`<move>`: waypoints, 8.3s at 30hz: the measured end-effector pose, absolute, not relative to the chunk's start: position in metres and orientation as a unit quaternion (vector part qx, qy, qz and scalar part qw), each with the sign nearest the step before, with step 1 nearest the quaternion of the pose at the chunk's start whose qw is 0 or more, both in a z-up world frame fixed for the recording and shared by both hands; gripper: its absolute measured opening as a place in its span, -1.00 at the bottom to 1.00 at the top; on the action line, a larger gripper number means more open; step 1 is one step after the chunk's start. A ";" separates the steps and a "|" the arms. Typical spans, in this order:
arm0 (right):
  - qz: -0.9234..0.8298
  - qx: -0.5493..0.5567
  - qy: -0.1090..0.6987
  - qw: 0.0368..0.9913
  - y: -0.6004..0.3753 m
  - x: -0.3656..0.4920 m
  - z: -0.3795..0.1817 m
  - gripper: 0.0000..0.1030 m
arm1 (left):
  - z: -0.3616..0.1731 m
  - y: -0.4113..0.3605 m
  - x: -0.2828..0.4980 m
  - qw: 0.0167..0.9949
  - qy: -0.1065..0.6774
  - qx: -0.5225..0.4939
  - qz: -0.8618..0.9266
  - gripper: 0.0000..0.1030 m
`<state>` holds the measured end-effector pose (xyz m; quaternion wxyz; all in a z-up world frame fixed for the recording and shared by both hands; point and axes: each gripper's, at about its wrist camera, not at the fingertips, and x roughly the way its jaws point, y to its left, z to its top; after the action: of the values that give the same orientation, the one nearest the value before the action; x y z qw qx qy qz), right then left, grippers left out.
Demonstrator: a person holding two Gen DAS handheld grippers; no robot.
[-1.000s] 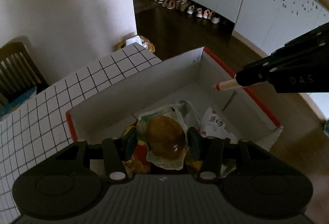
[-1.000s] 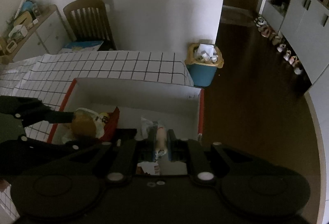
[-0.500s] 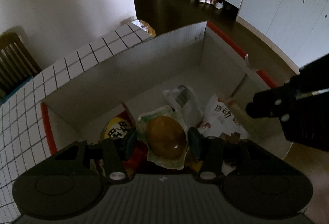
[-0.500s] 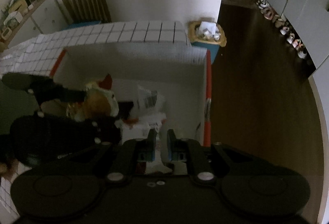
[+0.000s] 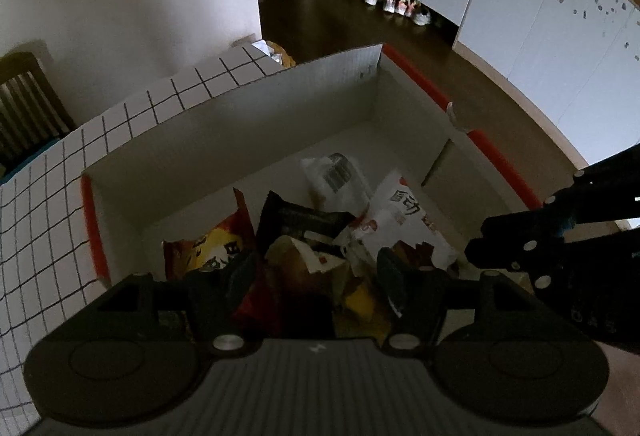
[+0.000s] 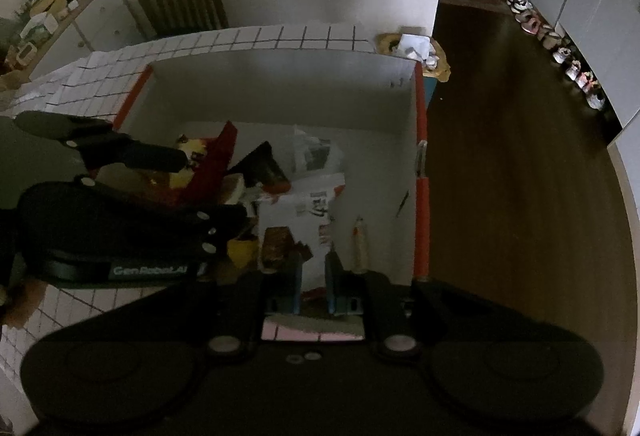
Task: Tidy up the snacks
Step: 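Lower both snacks into the box and open both grippers, then withdraw both open grippers from the box toward the blue cookie bag, then grasp the blue cookie bag with the right gripper while the left grasps the small brown packet, then lift both held snacks and carry them over the red box, then lower both snacks into the box and open both grippers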
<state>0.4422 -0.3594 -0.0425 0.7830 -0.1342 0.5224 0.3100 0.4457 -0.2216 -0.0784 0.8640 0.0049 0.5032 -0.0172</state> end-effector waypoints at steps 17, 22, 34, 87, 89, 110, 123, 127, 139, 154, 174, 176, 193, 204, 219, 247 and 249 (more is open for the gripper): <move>0.343 -0.122 0.477 0.800 -0.357 0.398 0.006 -0.79 | -0.017 -0.194 0.377 0.889 0.455 -0.054 -0.003 0.33; 0.357 -0.116 0.455 0.807 -0.354 0.381 0.025 -0.78 | 0.003 -0.177 0.349 0.901 0.430 -0.056 0.001 0.45; 0.375 -0.093 0.428 0.817 -0.336 0.344 0.050 -0.78 | 0.030 -0.122 0.281 0.917 0.394 -0.063 0.021 0.61; 0.156 0.104 0.559 0.808 -0.184 0.275 -0.078 0.92 | -0.133 0.011 0.223 0.897 0.434 -0.082 -0.009 0.97; 0.136 0.127 0.572 0.799 -0.179 0.281 -0.089 0.85 | -0.137 0.012 0.228 0.897 0.434 -0.079 -0.020 0.97; 0.043 0.162 0.596 0.785 -0.135 0.319 -0.147 0.22 | -0.152 0.052 0.249 0.882 0.446 -0.150 -0.017 0.95; 0.072 0.138 0.598 0.786 -0.140 0.314 -0.149 -0.26 | -0.156 0.049 0.258 0.875 0.448 -0.180 -0.031 0.88; 0.086 0.133 0.600 0.784 -0.153 0.309 -0.147 -0.29 | -0.159 0.051 0.268 0.859 0.465 -0.215 -0.020 0.69; 0.106 0.088 0.604 0.785 -0.187 0.282 -0.141 -0.30 | -0.154 -0.005 0.305 0.841 0.499 -0.198 0.064 0.07; 0.117 0.065 0.586 0.799 -0.234 0.265 -0.128 -0.30 | -0.158 -0.039 0.317 0.838 0.507 -0.134 0.150 -0.65; 0.160 0.032 0.548 0.820 -0.287 0.261 -0.087 -0.31 | -0.115 0.007 0.257 0.838 0.482 -0.227 0.117 -0.74; 0.171 0.022 0.542 0.823 -0.290 0.260 -0.079 -0.31 | -0.105 0.003 0.250 0.841 0.477 -0.227 0.114 -0.74; 0.232 -0.045 0.478 0.846 -0.322 0.301 -0.018 -0.31 | -0.028 -0.072 0.265 0.877 0.435 -0.189 0.075 -0.74; 0.260 -0.053 0.447 0.854 -0.334 0.352 -0.006 -0.31 | -0.001 -0.141 0.325 0.893 0.424 -0.145 0.043 -0.74; 0.274 -0.060 0.443 0.852 -0.329 0.413 -0.024 -0.31 | -0.036 -0.192 0.398 0.882 0.457 -0.106 0.047 -0.74; 0.263 -0.064 0.510 0.817 -0.321 0.462 -0.072 -0.30 | -0.105 -0.196 0.434 0.839 0.528 -0.121 0.057 -0.71; 0.267 -0.065 0.511 0.814 -0.321 0.462 -0.071 -0.29 | -0.106 -0.196 0.433 0.839 0.528 -0.120 0.060 -0.70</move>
<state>0.4617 -0.3208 -0.0714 0.8142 -0.0654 0.5113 0.2672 0.4334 -0.1962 -0.1058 0.8388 -0.1201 0.5276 0.0601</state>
